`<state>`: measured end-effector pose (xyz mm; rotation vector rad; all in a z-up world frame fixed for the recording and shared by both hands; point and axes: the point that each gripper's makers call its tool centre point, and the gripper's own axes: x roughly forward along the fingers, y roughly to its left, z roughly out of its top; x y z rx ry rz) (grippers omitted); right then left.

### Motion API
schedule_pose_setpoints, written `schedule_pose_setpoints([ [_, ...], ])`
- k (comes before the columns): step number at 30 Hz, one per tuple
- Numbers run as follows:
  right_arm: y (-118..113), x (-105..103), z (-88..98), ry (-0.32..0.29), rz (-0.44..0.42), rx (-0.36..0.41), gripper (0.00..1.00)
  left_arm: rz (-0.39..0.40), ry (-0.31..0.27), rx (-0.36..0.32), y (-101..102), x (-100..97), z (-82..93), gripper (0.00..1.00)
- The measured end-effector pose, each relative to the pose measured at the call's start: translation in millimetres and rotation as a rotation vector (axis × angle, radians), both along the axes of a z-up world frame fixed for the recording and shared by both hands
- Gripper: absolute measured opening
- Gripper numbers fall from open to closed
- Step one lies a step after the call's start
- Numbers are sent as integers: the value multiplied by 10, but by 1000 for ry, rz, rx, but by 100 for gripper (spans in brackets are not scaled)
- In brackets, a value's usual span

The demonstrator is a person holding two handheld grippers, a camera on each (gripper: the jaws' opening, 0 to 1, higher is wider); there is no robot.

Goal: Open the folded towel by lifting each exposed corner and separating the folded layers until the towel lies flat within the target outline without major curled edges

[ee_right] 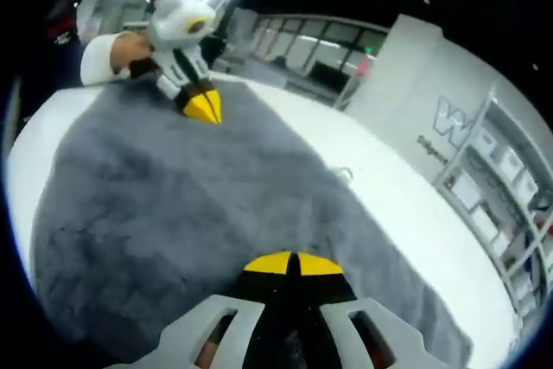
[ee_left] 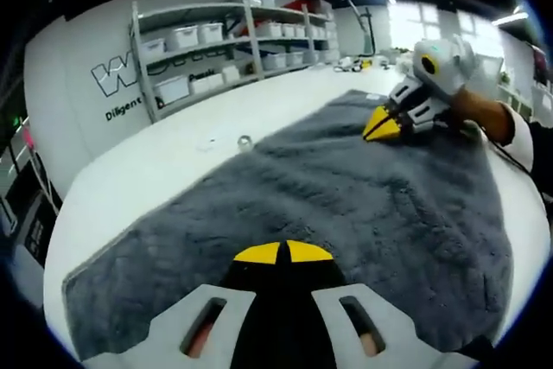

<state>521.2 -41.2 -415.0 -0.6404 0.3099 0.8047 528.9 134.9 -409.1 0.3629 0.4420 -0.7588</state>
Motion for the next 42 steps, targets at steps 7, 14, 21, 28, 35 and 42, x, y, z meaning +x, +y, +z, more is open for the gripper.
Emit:
schedule_pose_setpoints([
  [7, -48, 5, 1, 1, 2, -5, 0, 9, 14, -14, -54, -24, -1, 1],
  [14, -108, 26, 2, 4, -1, -10, 0, 11, 3, 1, -164, -72, -9, 1],
  [21, -166, 72, 70, 33, -67, 34, 0, 28, 31, -36, -116, -36, 29, 1],
  [28, -254, 114, 300, 44, -111, 224, 0, 25, 38, -185, -80, -38, 264, 1],
  [35, -256, -8, 437, 73, -86, 296, 8, 20, 61, -293, -40, -101, 428, 18],
  [42, -309, -179, 552, 87, -63, 342, 18, 35, 72, -417, -27, -204, 656, 36],
])
